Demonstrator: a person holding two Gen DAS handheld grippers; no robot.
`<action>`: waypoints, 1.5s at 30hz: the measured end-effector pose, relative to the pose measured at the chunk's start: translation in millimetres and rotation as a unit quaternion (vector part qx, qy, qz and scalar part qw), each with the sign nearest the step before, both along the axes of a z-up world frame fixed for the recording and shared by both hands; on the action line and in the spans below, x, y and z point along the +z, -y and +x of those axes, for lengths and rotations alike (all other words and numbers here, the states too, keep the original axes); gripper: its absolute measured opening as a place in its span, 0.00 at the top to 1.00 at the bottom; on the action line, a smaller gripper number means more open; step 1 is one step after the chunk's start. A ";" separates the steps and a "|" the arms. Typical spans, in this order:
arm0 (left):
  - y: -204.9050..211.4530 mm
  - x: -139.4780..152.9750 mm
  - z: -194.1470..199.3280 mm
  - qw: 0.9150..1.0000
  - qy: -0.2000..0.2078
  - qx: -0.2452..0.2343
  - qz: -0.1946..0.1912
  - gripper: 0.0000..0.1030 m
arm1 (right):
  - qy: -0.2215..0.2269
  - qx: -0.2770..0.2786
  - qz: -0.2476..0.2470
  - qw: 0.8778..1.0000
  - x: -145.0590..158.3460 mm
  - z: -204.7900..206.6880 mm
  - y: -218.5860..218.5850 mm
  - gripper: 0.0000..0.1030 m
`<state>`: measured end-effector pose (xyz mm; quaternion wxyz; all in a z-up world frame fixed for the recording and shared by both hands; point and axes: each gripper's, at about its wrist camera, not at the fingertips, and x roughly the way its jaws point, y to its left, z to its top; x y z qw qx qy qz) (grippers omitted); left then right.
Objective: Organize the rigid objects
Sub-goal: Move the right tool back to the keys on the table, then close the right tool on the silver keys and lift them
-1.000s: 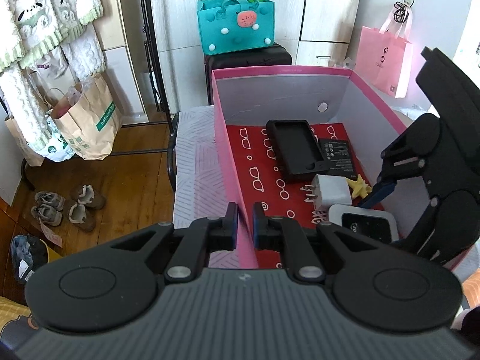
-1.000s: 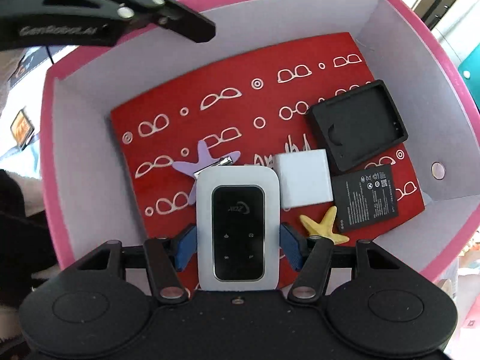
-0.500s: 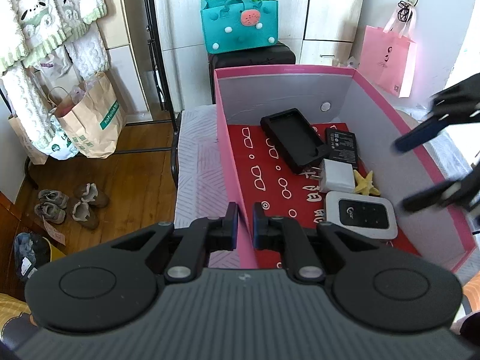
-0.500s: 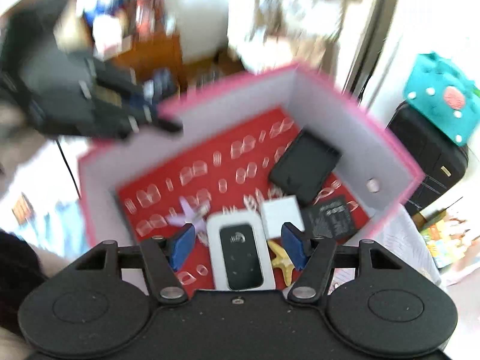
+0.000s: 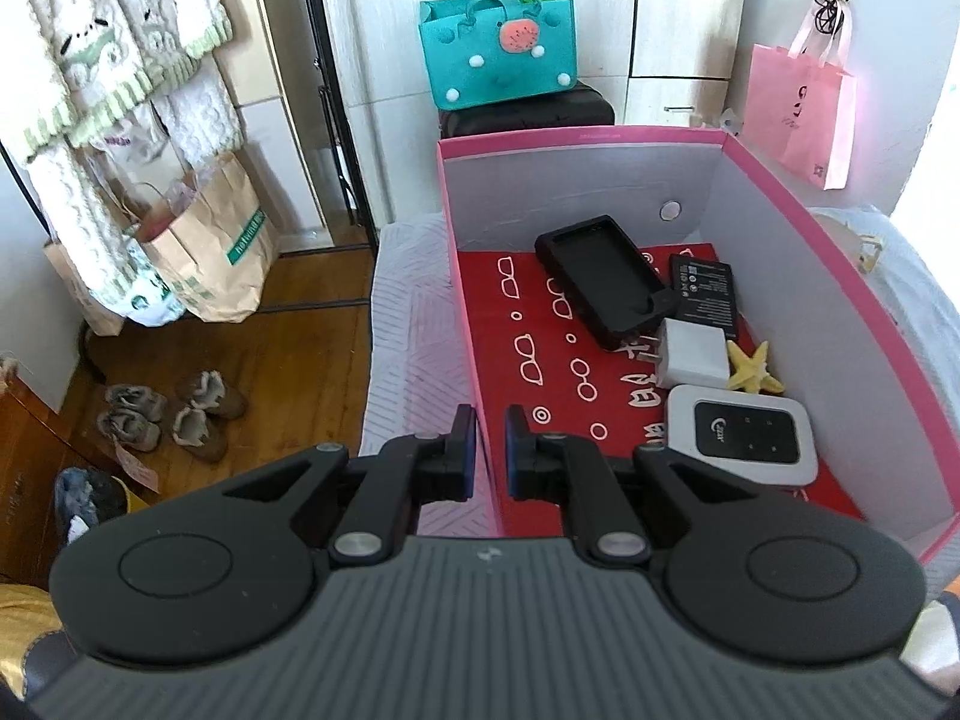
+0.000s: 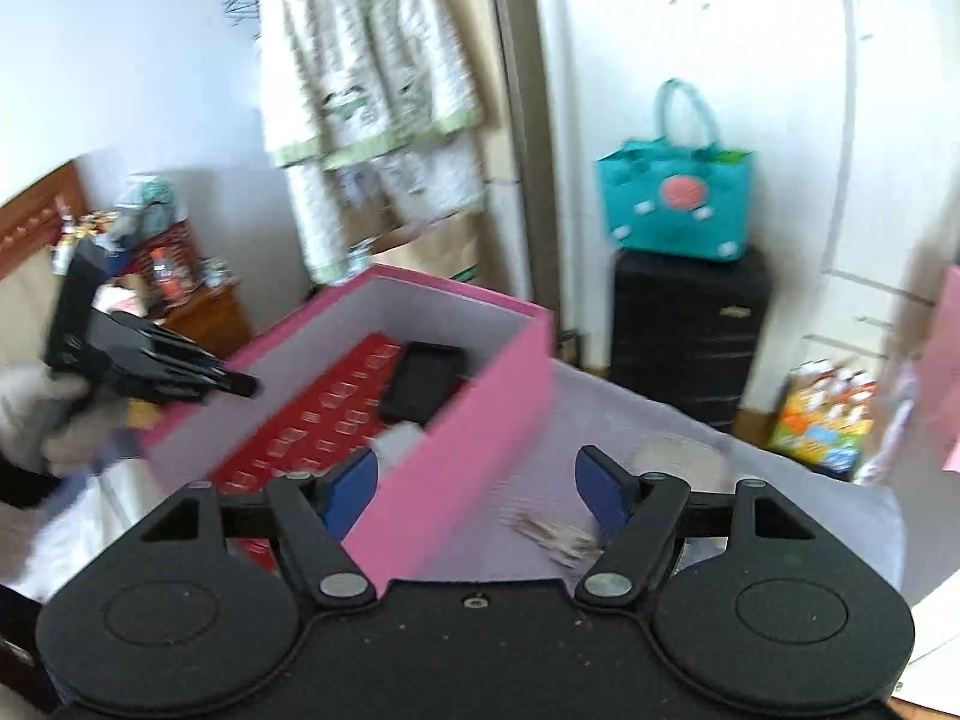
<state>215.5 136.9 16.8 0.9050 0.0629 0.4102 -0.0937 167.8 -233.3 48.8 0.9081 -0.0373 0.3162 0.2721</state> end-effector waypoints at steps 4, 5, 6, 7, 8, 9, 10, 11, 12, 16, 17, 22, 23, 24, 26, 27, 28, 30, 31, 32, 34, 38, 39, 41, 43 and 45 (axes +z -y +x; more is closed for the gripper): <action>-0.4 -0.2 1.3 1.000 0.000 0.008 -0.001 0.92 | -0.004 -0.031 0.007 0.999 -36.3 -2.4 15.3 0.26; -0.4 -0.3 1.6 1.000 0.000 0.010 -0.001 0.92 | -0.008 -0.035 0.013 0.999 -45.4 -2.2 19.4 0.26; -0.2 -0.5 1.8 1.000 0.000 0.011 0.000 0.92 | -0.012 -0.038 0.017 0.999 -52.6 -1.2 21.6 0.28; 0.7 -0.7 1.7 1.000 0.001 0.012 0.000 0.92 | -0.014 -0.040 0.017 0.999 -59.5 -0.7 23.4 0.31; 1.4 -0.8 1.6 1.000 0.002 0.012 -0.001 0.92 | -0.016 -0.045 0.018 0.999 -67.7 1.4 24.0 0.32; 2.3 -1.3 1.8 1.000 0.003 0.012 -0.001 0.92 | -0.017 -0.052 0.019 0.998 -74.4 4.0 23.6 0.32; 2.3 -1.8 2.3 1.000 0.004 0.017 -0.004 0.92 | -0.012 -0.064 0.014 0.998 -82.3 5.9 24.1 0.32; 1.7 -2.4 3.2 1.000 0.003 0.022 -0.009 0.92 | -0.004 -0.077 0.005 0.997 -89.9 7.7 21.8 0.32; 1.1 -2.1 4.5 1.000 0.001 0.024 -0.012 0.92 | 0.002 -0.080 0.002 0.997 -94.6 10.4 21.1 0.32; 1.7 -2.4 2.2 1.000 -0.002 0.025 -0.010 0.92 | 0.020 -0.069 -0.009 0.997 -108.9 19.3 12.6 0.35; 2.1 -2.4 1.4 1.000 -0.002 0.025 -0.008 0.92 | 0.019 -0.063 -0.007 0.998 -110.8 22.0 11.5 0.36; 4.1 -2.3 -0.7 1.000 0.002 0.025 -0.001 0.92 | -0.004 -0.053 -0.019 0.998 -122.7 35.2 -0.2 0.80; 5.3 -2.4 -0.4 1.000 0.004 0.023 0.004 0.92 | -0.009 -0.058 -0.044 0.997 -125.7 38.3 -5.6 0.91; 6.3 -2.6 0.0 1.000 0.005 0.020 0.008 0.92 | -0.008 -0.063 -0.060 0.996 -126.3 39.7 -9.2 0.94; 4.8 -3.0 1.2 1.000 0.005 0.020 0.006 0.92 | 0.002 -0.058 -0.061 0.996 -125.6 38.8 -11.8 0.94; 3.9 -3.2 1.6 1.000 0.004 0.019 0.005 0.92 | 0.001 -0.060 -0.058 0.996 -125.2 39.5 -11.7 0.94; 3.6 -3.2 1.7 1.000 0.004 0.018 0.003 0.92 | -0.002 -0.064 -0.053 0.997 -124.9 40.3 -10.7 0.89; 2.6 -3.0 1.8 1.000 0.004 0.017 0.000 0.92 | -0.012 -0.071 -0.043 0.996 -125.9 43.7 -8.3 0.86; 1.8 -2.9 2.2 1.000 0.003 0.016 -0.002 0.92 | -0.019 -0.074 -0.033 0.997 -126.3 46.0 -6.9 0.82; 1.2 -2.9 2.4 1.000 0.003 0.016 -0.004 0.92 | -0.027 -0.073 -0.023 0.997 -127.0 48.4 -6.0 0.79; 0.6 -3.2 2.3 1.000 0.003 0.015 -0.006 0.92 | -0.038 -0.074 -0.008 0.997 -128.3 52.7 -5.5 0.72; -0.5 -3.5 0.9 1.000 0.006 0.014 -0.006 0.92 | -0.033 -0.085 -0.001 0.996 -132.9 59.1 -10.2 0.71; -0.2 -3.8 0.9 1.000 0.007 0.014 -0.005 0.92 | -0.029 -0.085 -0.003 0.996 -133.8 58.2 -11.6 0.73; 0.1 -3.5 0.5 1.000 0.008 0.013 -0.003 0.92 | -0.016 -0.076 -0.013 0.997 -132.6 54.6 -16.1 0.93; 0.9 -3.4 0.9 1.000 0.008 0.011 -0.002 0.92 | -0.005 -0.078 -0.022 0.997 -128.8 50.2 -19.9 0.95; 1.1 -3.8 1.1 1.000 0.009 0.010 -0.002 0.92 | 0.006 -0.080 -0.021 0.997 -122.4 45.0 -20.7 0.95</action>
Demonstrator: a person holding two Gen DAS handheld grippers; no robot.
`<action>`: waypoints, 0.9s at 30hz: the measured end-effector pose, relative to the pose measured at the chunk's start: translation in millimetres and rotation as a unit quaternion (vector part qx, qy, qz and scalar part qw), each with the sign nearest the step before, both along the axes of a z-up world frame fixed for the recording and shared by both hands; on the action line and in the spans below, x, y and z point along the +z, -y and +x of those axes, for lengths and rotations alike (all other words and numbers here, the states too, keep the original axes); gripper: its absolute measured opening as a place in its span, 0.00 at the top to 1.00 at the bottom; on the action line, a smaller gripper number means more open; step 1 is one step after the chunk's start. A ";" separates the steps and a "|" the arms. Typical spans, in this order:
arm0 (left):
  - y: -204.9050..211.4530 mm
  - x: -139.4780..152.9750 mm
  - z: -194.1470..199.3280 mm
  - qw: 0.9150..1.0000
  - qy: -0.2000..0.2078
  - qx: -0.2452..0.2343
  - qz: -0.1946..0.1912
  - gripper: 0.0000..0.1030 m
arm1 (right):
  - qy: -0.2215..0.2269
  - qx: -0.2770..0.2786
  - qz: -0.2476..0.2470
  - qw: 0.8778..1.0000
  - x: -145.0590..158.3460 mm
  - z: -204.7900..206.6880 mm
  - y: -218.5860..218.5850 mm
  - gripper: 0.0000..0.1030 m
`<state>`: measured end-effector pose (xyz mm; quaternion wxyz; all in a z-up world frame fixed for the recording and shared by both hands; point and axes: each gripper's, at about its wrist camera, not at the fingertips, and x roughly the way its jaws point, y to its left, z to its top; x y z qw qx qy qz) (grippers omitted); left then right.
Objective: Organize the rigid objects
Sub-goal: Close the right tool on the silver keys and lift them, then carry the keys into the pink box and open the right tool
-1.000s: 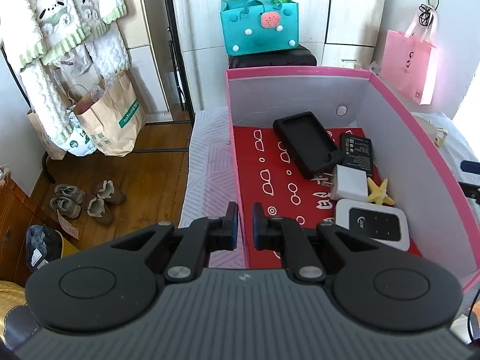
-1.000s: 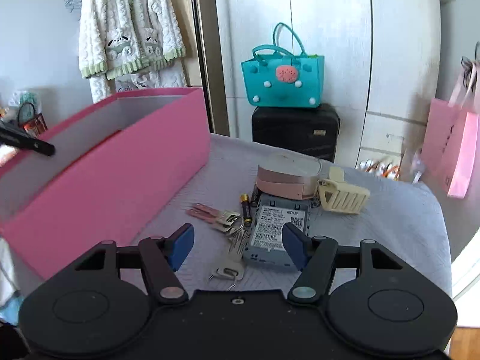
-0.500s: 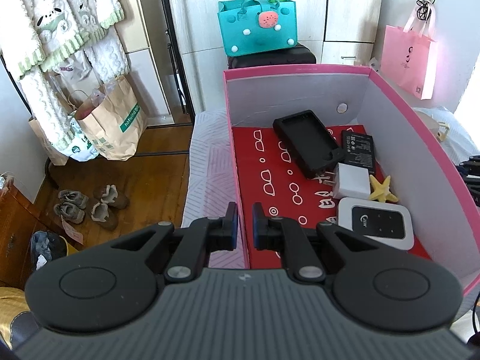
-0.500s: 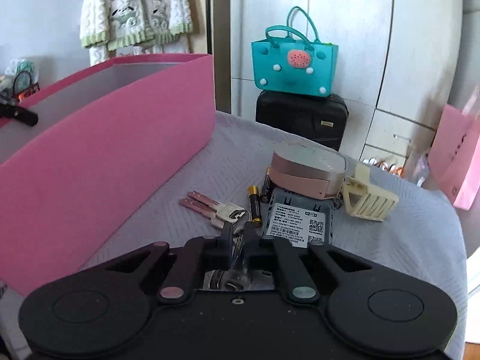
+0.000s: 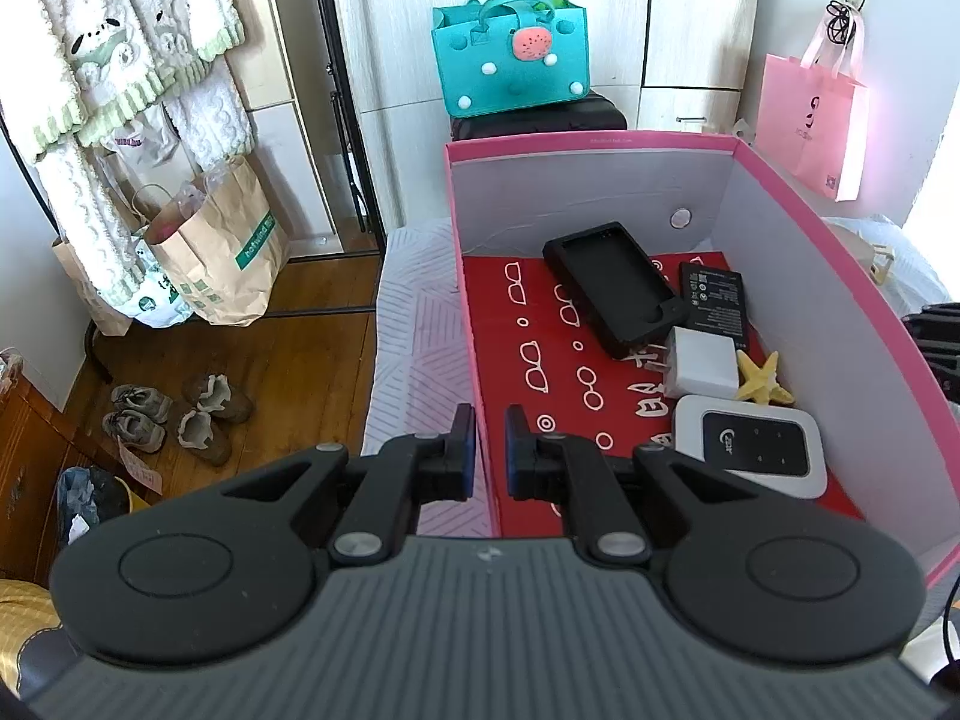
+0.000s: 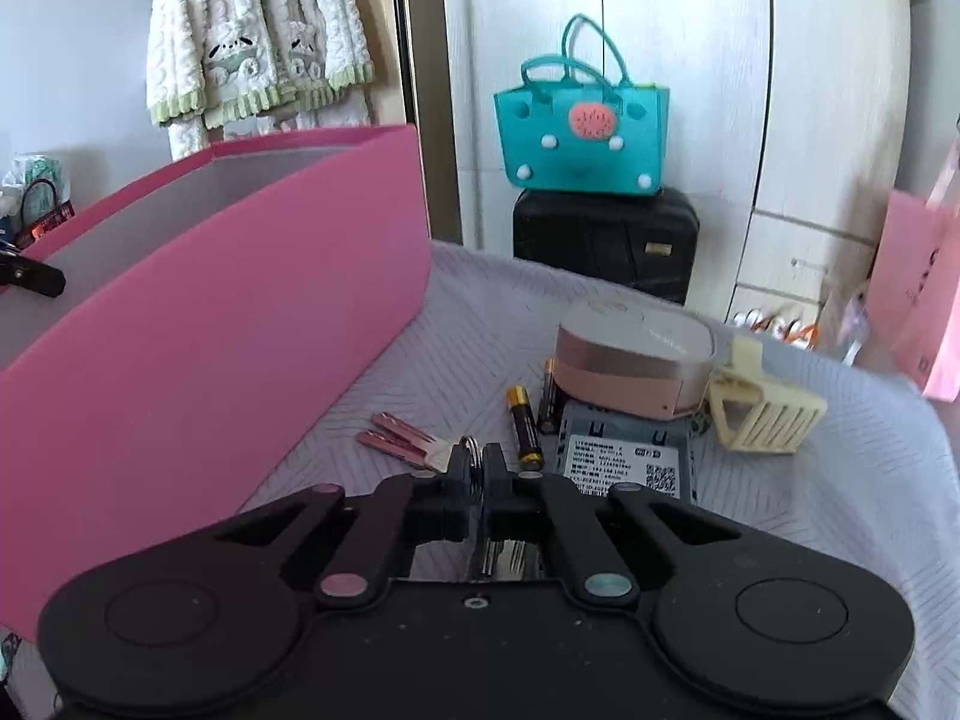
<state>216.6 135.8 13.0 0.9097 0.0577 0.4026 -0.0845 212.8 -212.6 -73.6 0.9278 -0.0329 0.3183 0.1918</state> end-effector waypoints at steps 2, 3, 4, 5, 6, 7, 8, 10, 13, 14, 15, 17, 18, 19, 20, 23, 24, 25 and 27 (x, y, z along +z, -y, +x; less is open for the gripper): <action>0.1 0.2 0.2 1.000 0.000 -0.002 -0.001 0.92 | 0.002 0.004 0.006 1.000 8.1 -1.6 2.3 0.95; 0.4 0.1 0.1 1.000 0.000 -0.002 0.000 0.92 | 0.003 0.004 0.012 1.000 12.0 -2.3 3.5 0.95; 0.3 -0.1 0.0 1.000 0.000 -0.002 -0.001 0.92 | 0.001 0.005 0.018 1.000 15.9 -3.1 4.9 0.95; 0.5 0.0 -0.1 1.000 0.001 -0.002 -0.001 0.92 | -0.003 0.006 0.026 1.000 19.6 -3.2 6.7 0.95; 0.4 0.0 0.0 1.000 0.001 -0.003 0.000 0.92 | -0.007 0.009 0.034 0.999 23.2 -3.5 8.2 0.95; -0.3 0.2 0.0 1.000 0.002 -0.001 0.000 0.92 | -0.009 0.012 0.041 0.999 26.5 -4.5 8.8 0.95; -0.7 0.3 0.2 1.000 0.002 -0.001 0.000 0.92 | -0.013 0.014 0.051 0.999 30.3 -4.9 9.9 0.95; -0.8 0.4 0.2 1.000 0.002 -0.003 0.001 0.92 | -0.024 0.017 0.070 0.997 37.1 -4.6 12.2 0.95; 4.2 0.4 -0.4 1.000 0.007 -0.016 0.021 0.92 | -0.037 0.022 0.096 0.994 47.5 -5.1 13.0 0.95; 4.9 0.4 0.3 1.000 0.007 -0.018 0.024 0.92 | -0.038 0.023 0.099 0.994 51.2 -5.9 12.2 0.95; 5.8 0.5 1.4 0.999 0.006 -0.022 0.028 0.92 | -0.038 0.026 0.104 0.994 56.5 -6.8 10.9 0.95; 6.6 0.9 3.2 0.999 0.002 -0.027 0.032 0.92 | -0.031 0.033 0.113 0.993 69.7 -10.5 9.2 0.95; 7.2 1.1 3.5 0.999 0.000 -0.030 0.035 0.92 | -0.025 0.037 0.117 0.992 76.8 -12.8 8.5 0.95; 7.8 1.3 3.1 0.999 -0.002 -0.032 0.039 0.92 | -0.018 0.042 0.119 0.992 85.1 -15.7 7.2 0.95; 8.4 1.3 2.7 0.998 -0.002 -0.034 0.043 0.92 | -0.009 0.047 0.119 0.992 93.6 -18.4 4.9 0.95; 11.4 0.9 2.8 0.997 -0.003 -0.041 0.058 0.92 | 0.011 0.067 0.120 0.990 117.6 -24.7 -2.3 0.95; 11.8 1.2 2.7 0.997 -0.004 -0.043 0.060 0.92 | 0.015 0.073 0.121 0.990 124.5 -25.9 -5.2 0.95; 12.6 1.4 2.8 0.997 -0.006 -0.044 0.063 0.92 | 0.018 0.082 0.124 0.989 130.9 -25.9 -8.5 0.95; 12.9 1.7 3.1 0.997 -0.007 -0.045 0.066 0.92 | 0.026 0.099 0.130 0.986 139.6 -26.6 -16.6 0.95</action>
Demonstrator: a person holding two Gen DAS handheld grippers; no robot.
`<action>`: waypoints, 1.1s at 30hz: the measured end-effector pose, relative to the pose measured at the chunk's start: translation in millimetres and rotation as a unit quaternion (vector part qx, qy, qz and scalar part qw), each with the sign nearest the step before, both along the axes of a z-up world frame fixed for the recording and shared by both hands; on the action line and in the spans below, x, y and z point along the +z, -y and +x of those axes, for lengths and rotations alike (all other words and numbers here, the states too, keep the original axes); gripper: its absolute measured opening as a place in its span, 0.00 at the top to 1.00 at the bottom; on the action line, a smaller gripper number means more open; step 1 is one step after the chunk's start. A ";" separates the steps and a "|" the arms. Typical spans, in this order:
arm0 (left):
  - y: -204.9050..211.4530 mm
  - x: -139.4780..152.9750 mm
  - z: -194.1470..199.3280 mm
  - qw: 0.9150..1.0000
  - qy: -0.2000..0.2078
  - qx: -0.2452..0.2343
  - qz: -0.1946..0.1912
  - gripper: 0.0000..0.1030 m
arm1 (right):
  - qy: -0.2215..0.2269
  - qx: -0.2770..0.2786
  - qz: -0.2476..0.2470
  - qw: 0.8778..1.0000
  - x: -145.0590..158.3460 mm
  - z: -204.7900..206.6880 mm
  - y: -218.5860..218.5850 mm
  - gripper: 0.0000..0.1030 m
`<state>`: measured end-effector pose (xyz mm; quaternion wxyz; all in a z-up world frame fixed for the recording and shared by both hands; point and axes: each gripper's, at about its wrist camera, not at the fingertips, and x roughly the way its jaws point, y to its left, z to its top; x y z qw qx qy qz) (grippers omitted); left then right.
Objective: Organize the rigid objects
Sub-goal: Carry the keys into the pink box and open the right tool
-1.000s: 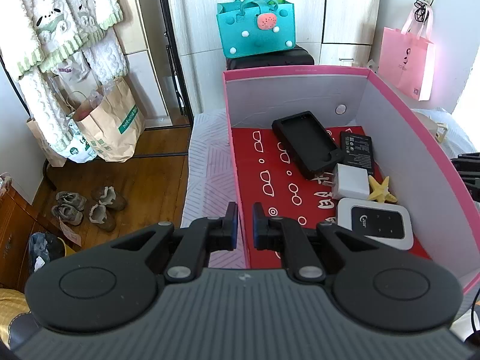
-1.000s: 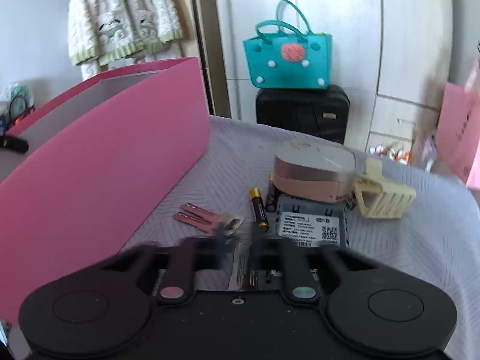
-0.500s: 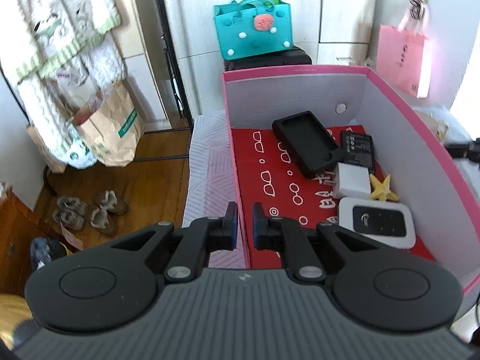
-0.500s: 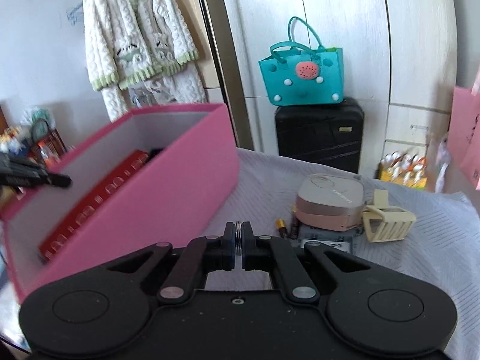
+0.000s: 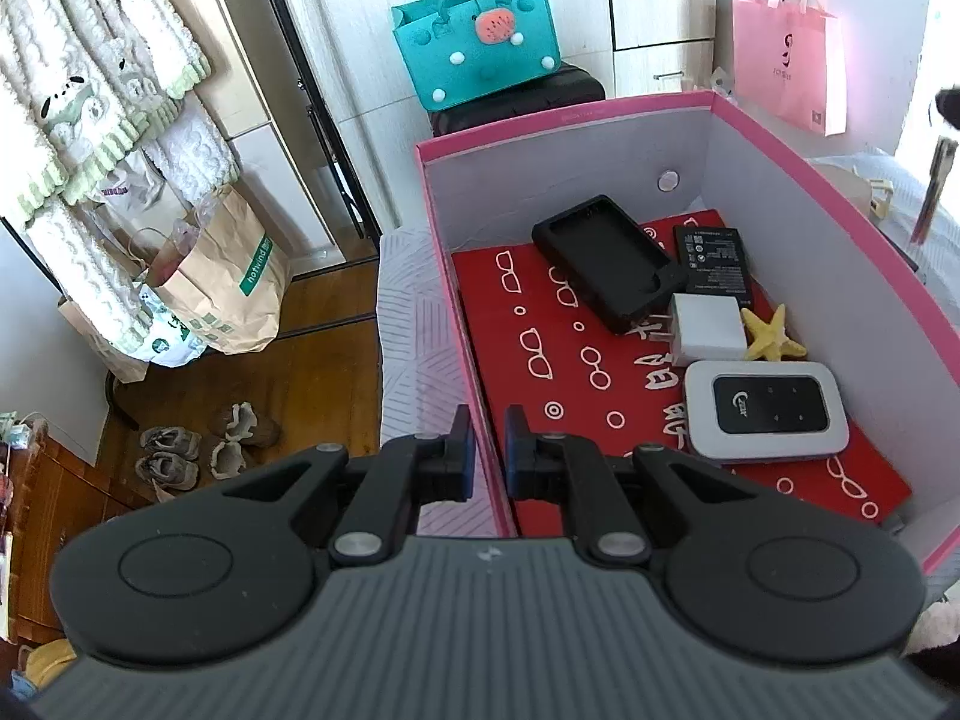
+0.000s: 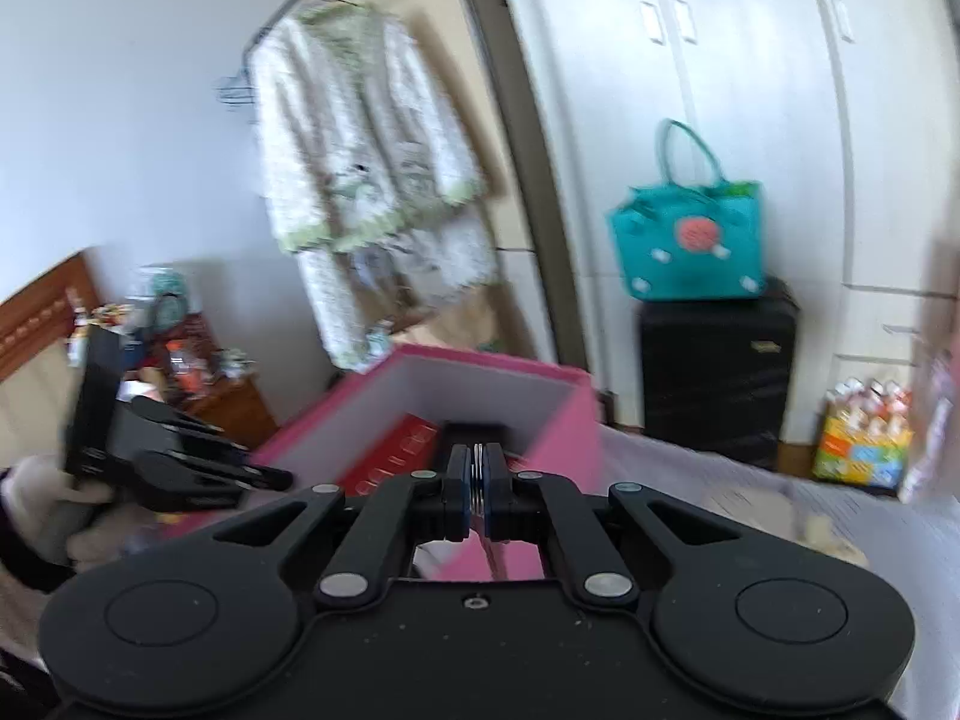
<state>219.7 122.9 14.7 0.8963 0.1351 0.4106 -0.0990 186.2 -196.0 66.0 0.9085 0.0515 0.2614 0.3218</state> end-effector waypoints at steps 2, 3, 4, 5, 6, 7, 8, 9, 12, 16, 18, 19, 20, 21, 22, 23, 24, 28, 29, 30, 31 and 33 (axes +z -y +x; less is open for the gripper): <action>-0.9 0.4 -0.6 1.000 0.000 0.000 -0.002 0.92 | 0.006 0.014 0.007 1.000 4.7 -1.1 -9.4 0.95; -2.0 0.3 -1.3 1.000 0.000 -0.001 -0.003 0.92 | 0.005 0.024 0.013 1.000 5.5 -0.2 -14.6 0.95; -3.6 0.5 -1.8 1.000 0.000 -0.001 -0.006 0.92 | 0.001 0.034 0.020 0.999 6.0 2.0 -19.7 0.95; -5.3 0.6 -2.1 1.000 0.000 -0.001 -0.011 0.92 | -0.005 0.048 0.028 0.998 4.8 3.7 -25.7 0.95; -7.9 0.8 -1.9 1.000 -0.001 0.001 -0.020 0.92 | -0.013 0.058 0.034 0.998 2.8 5.0 -31.9 0.95; -10.9 1.1 -1.6 1.000 -0.002 0.003 -0.031 0.92 | -0.026 0.068 0.037 0.997 -0.6 9.3 -39.6 0.95; -13.0 1.0 -1.3 0.999 -0.002 0.004 -0.038 0.92 | -0.041 0.077 0.036 0.996 -4.7 14.3 -47.6 0.95; -13.5 0.7 -1.1 0.999 -0.001 0.004 -0.042 0.92 | -0.056 0.085 0.031 0.994 -9.6 19.9 -56.4 0.95; -11.4 -0.7 -1.8 0.999 0.004 0.001 -0.037 0.92 | -0.103 0.104 -0.003 0.989 -27.9 37.4 -87.6 0.95; -11.0 -0.8 -1.2 0.999 0.003 -0.001 -0.035 0.92 | -0.144 0.111 -0.051 0.982 -51.9 55.2 -120.7 0.94; -10.7 -0.5 -1.3 0.999 0.003 -0.003 -0.033 0.92 | -0.145 0.108 -0.072 0.981 -60.2 58.4 -132.1 0.94; -10.9 -0.3 -1.2 0.999 0.002 -0.003 -0.034 0.92 | -0.144 0.104 -0.078 0.981 -62.9 61.7 -136.8 0.94; -10.9 -0.3 -1.3 0.999 0.002 -0.003 -0.035 0.92 | -0.142 0.103 -0.084 0.981 -64.2 64.3 -140.7 0.94; -11.2 -0.4 -1.2 0.999 0.003 -0.001 -0.036 0.92 | -0.140 0.101 -0.088 0.981 -65.1 66.9 -142.6 0.93; -12.2 -0.3 -1.0 0.999 0.002 0.003 -0.042 0.92 | -0.139 0.098 -0.088 0.982 -64.9 69.9 -144.0 0.88; -12.4 -0.2 -1.0 0.999 0.002 0.005 -0.043 0.92 | -0.137 0.097 -0.088 0.982 -63.8 71.3 -142.7 0.88; -11.9 -0.4 -1.2 0.999 0.002 0.004 -0.041 0.92 | -0.132 0.094 -0.083 0.983 -61.2 71.5 -140.8 0.88; -12.5 -0.4 1.2 0.999 0.000 0.007 -0.043 0.92 | -0.119 0.083 -0.059 0.988 -45.3 67.5 -123.9 0.81; -12.3 -0.3 1.9 0.999 -0.001 0.008 -0.044 0.92 | -0.117 0.079 -0.055 0.988 -42.1 66.0 -118.6 0.81; -11.8 -0.4 2.1 0.999 -0.001 0.008 -0.043 0.92 | -0.114 0.073 -0.052 0.989 -38.5 62.5 -111.1 0.79; -11.1 -0.7 2.4 0.999 0.000 0.008 -0.042 0.92 | -0.112 0.067 -0.050 0.990 -34.4 57.8 -102.2 0.78; -9.8 -1.0 3.1 0.999 0.000 0.010 -0.040 0.92 | -0.109 0.054 -0.047 0.992 -28.2 50.3 -85.5 0.76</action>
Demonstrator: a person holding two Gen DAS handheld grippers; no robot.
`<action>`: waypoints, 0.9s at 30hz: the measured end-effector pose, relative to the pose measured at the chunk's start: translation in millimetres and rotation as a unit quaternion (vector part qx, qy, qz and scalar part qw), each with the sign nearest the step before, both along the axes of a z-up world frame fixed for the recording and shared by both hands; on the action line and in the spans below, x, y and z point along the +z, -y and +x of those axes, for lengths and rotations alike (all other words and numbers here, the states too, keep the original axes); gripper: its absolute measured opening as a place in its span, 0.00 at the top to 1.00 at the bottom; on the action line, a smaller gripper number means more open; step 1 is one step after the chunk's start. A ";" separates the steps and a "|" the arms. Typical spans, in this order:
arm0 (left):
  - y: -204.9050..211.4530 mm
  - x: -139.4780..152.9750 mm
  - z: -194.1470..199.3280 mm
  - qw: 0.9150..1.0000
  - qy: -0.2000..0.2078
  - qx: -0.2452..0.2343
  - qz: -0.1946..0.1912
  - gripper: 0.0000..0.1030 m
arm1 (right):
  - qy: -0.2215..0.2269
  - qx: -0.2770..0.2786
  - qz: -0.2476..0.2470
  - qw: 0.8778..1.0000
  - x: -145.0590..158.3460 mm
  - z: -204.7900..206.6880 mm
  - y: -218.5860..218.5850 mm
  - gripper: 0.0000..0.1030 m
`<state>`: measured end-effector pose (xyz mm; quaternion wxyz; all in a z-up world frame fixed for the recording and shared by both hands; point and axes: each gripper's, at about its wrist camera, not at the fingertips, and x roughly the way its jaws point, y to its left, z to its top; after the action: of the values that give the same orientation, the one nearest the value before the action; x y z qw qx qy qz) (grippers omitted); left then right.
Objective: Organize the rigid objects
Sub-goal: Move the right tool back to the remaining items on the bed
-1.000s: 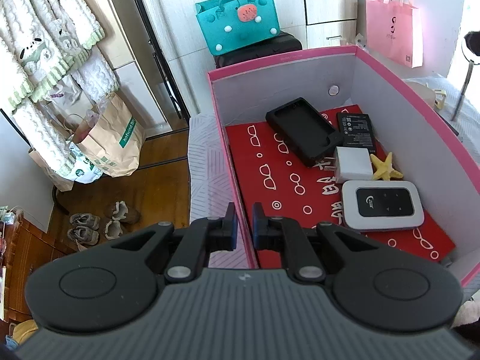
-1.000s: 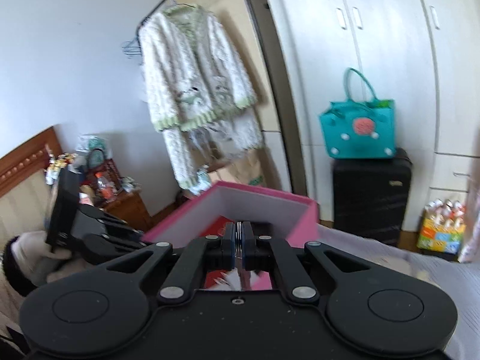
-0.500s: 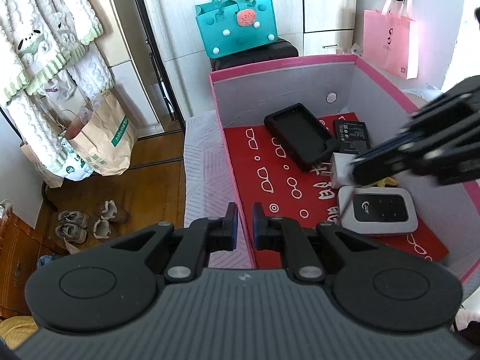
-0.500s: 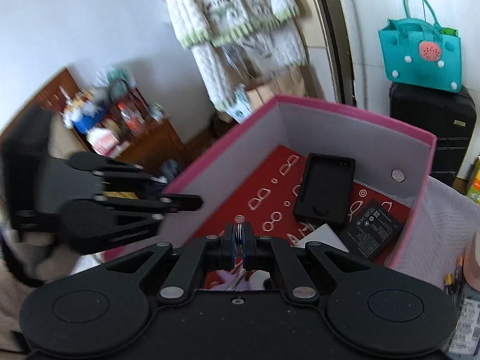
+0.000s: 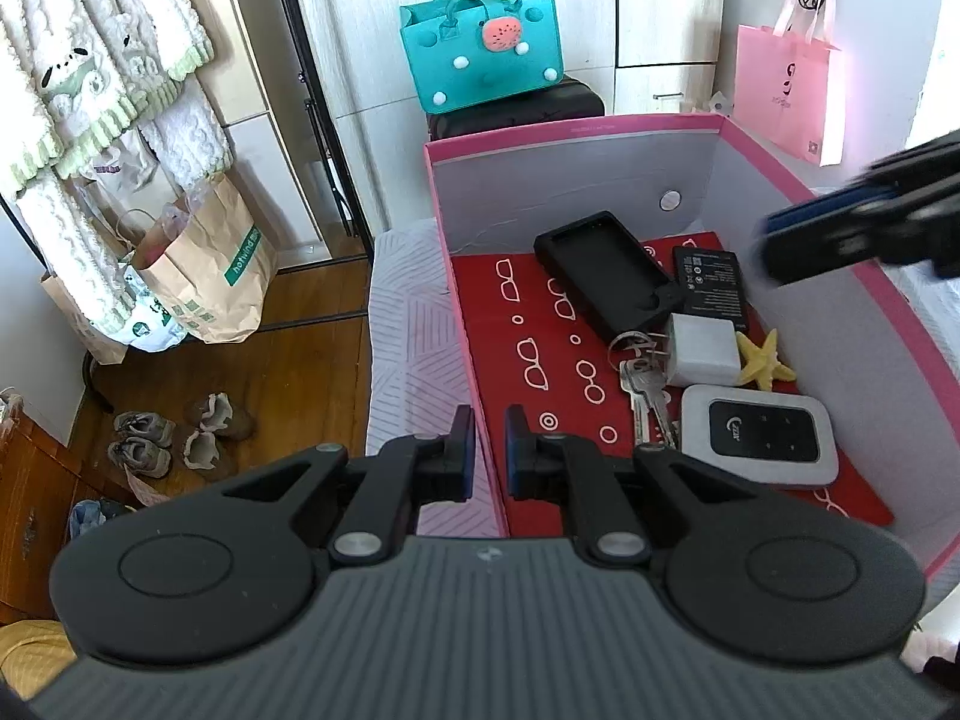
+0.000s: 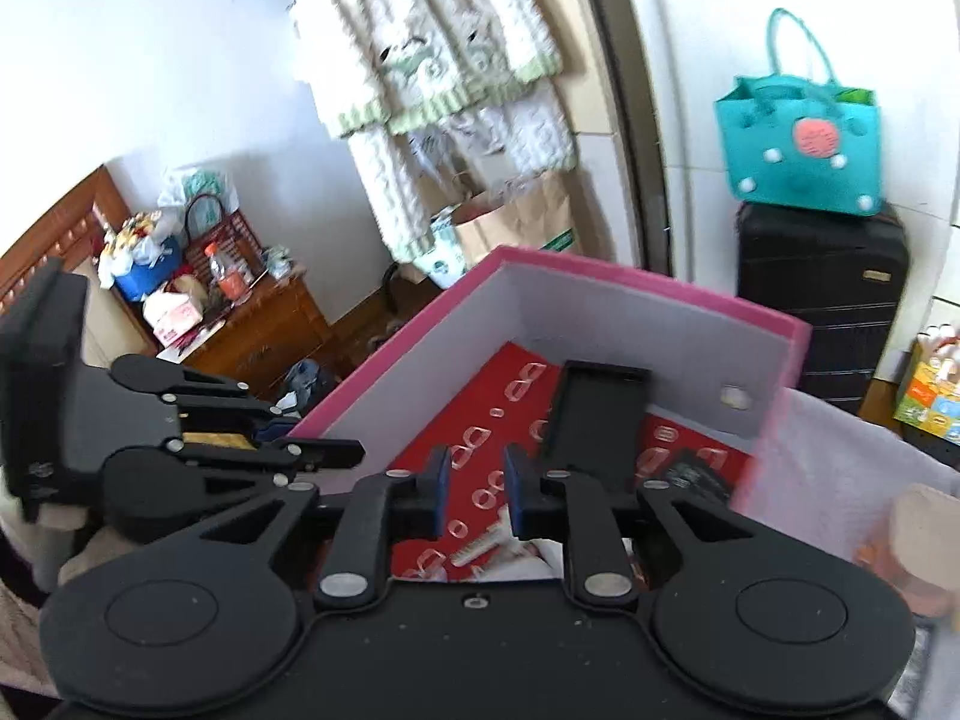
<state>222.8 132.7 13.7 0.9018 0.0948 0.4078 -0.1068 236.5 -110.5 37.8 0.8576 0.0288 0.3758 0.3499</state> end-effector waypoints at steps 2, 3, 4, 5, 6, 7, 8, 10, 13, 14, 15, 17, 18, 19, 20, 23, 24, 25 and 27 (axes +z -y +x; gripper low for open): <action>-0.2 0.2 1.5 1.000 -0.003 0.001 -0.002 0.92 | -0.001 -0.017 0.001 1.000 6.3 -8.2 19.2 0.74; -0.7 0.5 2.4 1.000 -0.004 0.001 -0.003 0.92 | -0.001 -0.025 0.002 1.000 9.0 -11.6 27.6 0.74; -1.2 0.6 3.3 1.000 -0.005 0.001 -0.004 0.92 | -0.002 -0.032 0.004 0.999 12.2 -16.3 37.8 0.72; -2.2 0.8 3.6 1.000 -0.007 0.002 -0.006 0.92 | -0.003 -0.039 0.007 0.999 14.0 -20.3 46.2 0.72; -2.7 1.0 3.8 1.000 -0.008 0.003 -0.007 0.92 | -0.002 -0.047 0.010 0.999 16.1 -25.5 56.1 0.71; -2.7 1.2 4.2 1.000 -0.009 0.004 -0.007 0.92 | 0.000 -0.053 0.012 0.999 17.7 -31.2 66.4 0.70; -2.3 1.4 4.5 1.000 -0.010 0.006 -0.007 0.92 | 0.003 -0.060 0.013 0.998 17.7 -35.5 74.6 0.70; -0.7 0.8 3.9 1.000 -0.010 0.009 -0.006 0.92 | 0.009 -0.075 0.008 0.997 15.2 -46.2 92.8 0.67; 1.0 1.0 4.0 1.000 -0.010 0.015 -0.005 0.92 | 0.003 -0.100 -0.002 0.995 2.8 -57.2 114.2 0.65; 1.4 0.9 4.4 1.000 -0.010 0.017 -0.005 0.92 | -0.002 -0.110 -0.006 0.994 -4.6 -60.7 122.3 0.65; 1.7 1.0 4.5 1.000 -0.011 0.020 -0.006 0.92 | -0.009 -0.121 -0.010 0.993 -11.6 -63.5 128.6 0.65; 2.1 1.2 5.1 1.000 -0.012 0.024 -0.008 0.92 | -0.023 -0.139 -0.017 0.990 -29.9 -68.7 141.7 0.65; 2.4 1.4 5.6 1.000 -0.013 0.026 -0.009 0.92 | -0.029 -0.146 -0.021 0.989 -39.2 -70.8 146.5 0.65; 2.0 1.7 6.1 0.999 -0.015 0.029 -0.010 0.92 | -0.033 -0.153 -0.024 0.987 -48.1 -73.3 150.8 0.65; 2.0 1.9 6.9 0.999 -0.017 0.032 -0.011 0.92 | -0.038 -0.159 -0.030 0.986 -57.7 -74.5 152.9 0.65; 3.2 3.1 9.9 0.999 -0.027 0.038 -0.012 0.90 | -0.036 -0.166 -0.051 0.984 -80.3 -77.4 155.2 0.65; 3.0 3.7 10.8 0.999 -0.031 0.038 -0.014 0.88 | -0.033 -0.164 -0.059 0.984 -87.1 -77.8 153.7 0.64; 2.8 4.6 12.3 0.999 -0.036 0.039 -0.014 0.88 | -0.030 -0.162 -0.063 0.984 -91.9 -78.2 152.4 0.63; 2.7 5.1 13.7 0.998 -0.042 0.041 -0.015 0.88 | -0.022 -0.158 -0.072 0.985 -100.6 -76.7 149.3 0.61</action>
<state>236.4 130.0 18.9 0.8888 0.0600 0.4474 -0.0794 159.8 -259.8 -62.8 0.8934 0.0340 0.4096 0.1814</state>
